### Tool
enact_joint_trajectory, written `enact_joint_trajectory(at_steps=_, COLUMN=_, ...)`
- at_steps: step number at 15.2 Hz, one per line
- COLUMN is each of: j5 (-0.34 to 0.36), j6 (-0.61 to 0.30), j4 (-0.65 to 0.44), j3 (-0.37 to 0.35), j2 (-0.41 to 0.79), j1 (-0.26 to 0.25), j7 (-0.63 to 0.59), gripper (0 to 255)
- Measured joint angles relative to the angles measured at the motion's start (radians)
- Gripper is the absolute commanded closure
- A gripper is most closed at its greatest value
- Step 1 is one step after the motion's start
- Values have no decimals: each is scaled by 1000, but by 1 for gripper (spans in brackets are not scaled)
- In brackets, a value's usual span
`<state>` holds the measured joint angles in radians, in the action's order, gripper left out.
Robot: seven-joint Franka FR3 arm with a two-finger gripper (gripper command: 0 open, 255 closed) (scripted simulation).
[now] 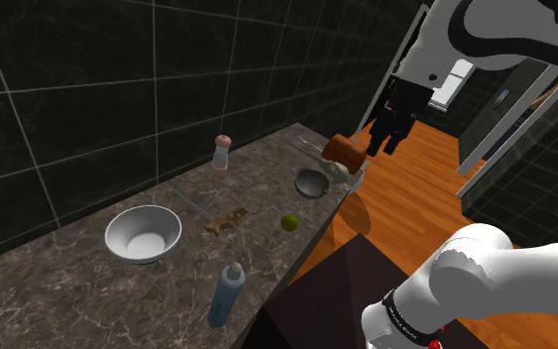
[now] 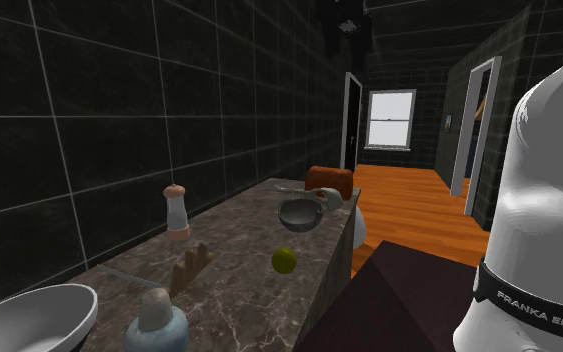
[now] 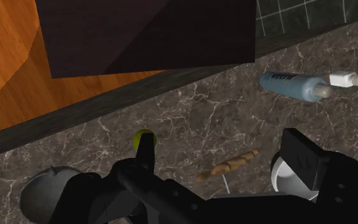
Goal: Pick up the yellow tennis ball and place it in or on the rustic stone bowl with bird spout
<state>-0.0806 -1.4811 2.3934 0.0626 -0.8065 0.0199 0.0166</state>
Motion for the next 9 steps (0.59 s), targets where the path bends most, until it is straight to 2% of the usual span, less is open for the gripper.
enact_joint_trajectory(at_steps=3, j5=3, j6=-46, j4=36, j3=-7, j2=9, j1=-1, j7=1, gripper=0)
enact_joint_trajectory(at_steps=9, j5=28, j6=-261, j4=171, j3=-27, j2=84, j1=-3, j7=12, gripper=0)
